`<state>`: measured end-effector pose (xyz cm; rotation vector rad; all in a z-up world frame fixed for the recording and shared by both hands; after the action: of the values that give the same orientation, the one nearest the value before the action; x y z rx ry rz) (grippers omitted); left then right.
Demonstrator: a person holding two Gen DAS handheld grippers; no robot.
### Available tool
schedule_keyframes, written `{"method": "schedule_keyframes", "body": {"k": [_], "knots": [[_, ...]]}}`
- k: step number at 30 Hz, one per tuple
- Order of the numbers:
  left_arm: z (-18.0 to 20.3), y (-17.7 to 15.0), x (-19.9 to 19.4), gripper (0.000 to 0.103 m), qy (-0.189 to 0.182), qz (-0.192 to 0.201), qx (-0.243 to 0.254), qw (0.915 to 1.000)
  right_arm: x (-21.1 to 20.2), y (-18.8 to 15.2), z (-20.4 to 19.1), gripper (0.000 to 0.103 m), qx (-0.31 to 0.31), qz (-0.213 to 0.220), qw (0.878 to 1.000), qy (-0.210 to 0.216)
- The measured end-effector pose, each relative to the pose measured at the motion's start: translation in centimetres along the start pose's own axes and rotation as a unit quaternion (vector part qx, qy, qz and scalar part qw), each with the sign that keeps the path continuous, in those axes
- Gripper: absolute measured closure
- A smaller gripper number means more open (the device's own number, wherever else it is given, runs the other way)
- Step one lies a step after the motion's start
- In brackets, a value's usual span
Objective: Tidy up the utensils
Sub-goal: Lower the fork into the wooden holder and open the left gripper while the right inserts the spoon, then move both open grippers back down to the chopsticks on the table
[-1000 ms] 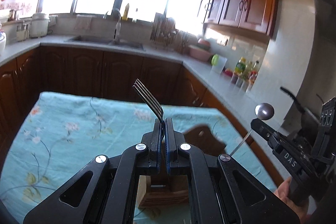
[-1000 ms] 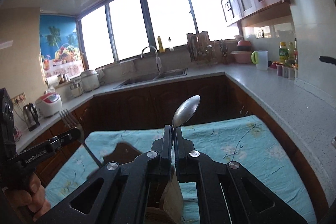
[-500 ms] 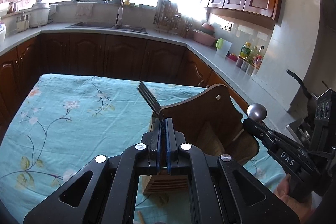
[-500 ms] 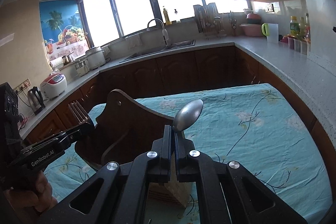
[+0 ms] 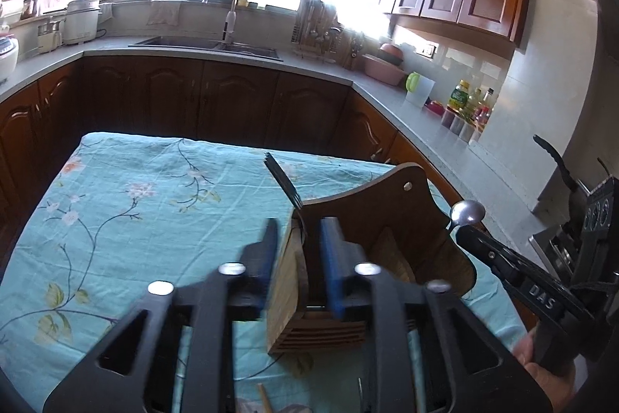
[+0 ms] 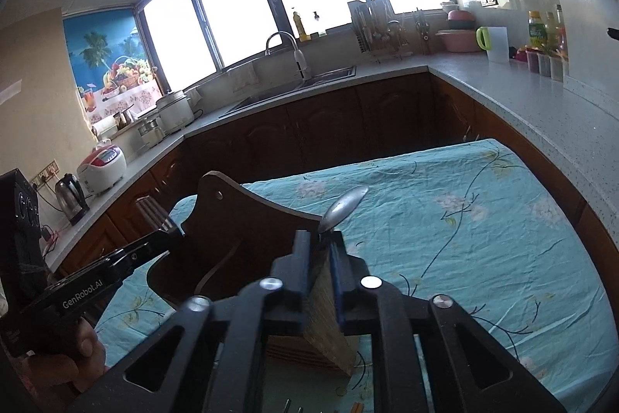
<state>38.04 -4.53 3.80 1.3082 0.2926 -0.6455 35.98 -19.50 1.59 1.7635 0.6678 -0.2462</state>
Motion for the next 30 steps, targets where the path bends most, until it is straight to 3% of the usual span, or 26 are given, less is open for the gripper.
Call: {"method": "schedule_keyframes", "body": {"k": [1,6,8,9,10,20,30], "knots": [[-0.1,0.0,-0.3,0.064,0.003,0.002,0.0,1.0,-0.3,-0.1,0.1,0.07,0.005,0.002,1.0,0.003],[-1.0,-0.7,-2.4,0.043,0.018,0.009,-0.011,0.9997,-2.2,-0.6,0.7,0.056,0.025,0.012,1.0,0.008],[-1.6,-1.2,-3.5,0.027,0.023,0.014,-0.021,0.9994,-3.3,-0.9,1.1,0.038,0.036,0.021,0.999,0.013],[-2.1,-1.6,-4.5,0.024,0.027,0.019,-0.028,0.999,-4.1,-1.1,1.2,0.02,0.042,0.029,0.999,0.016],[-2.4,-1.9,-5.1,0.021,0.029,0.024,-0.032,0.9988,-4.8,-1.4,1.3,0.012,0.046,0.037,0.998,0.016],[-3.7,-7.3,-11.5,0.014,0.048,0.025,-0.041,0.9977,-11.3,-4.7,0.4,0.011,0.038,0.065,0.997,0.011],[-3.7,-13.6,-14.3,0.014,0.052,-0.013,-0.037,0.9979,-14.7,-9.6,-0.2,0.011,0.025,0.039,0.999,-0.01]]}}
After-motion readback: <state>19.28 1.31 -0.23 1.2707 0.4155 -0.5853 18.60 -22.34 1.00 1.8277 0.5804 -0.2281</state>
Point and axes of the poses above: each gripper's, at about its wrist camera, not at the fingertips, and x roughly the way its jaws point, z to its right, y to its top, the point moved 4 cm from there along x, roughly the way its jaws point, and after that the axes turned 2 degrees about -z, right-handed, at the moved point
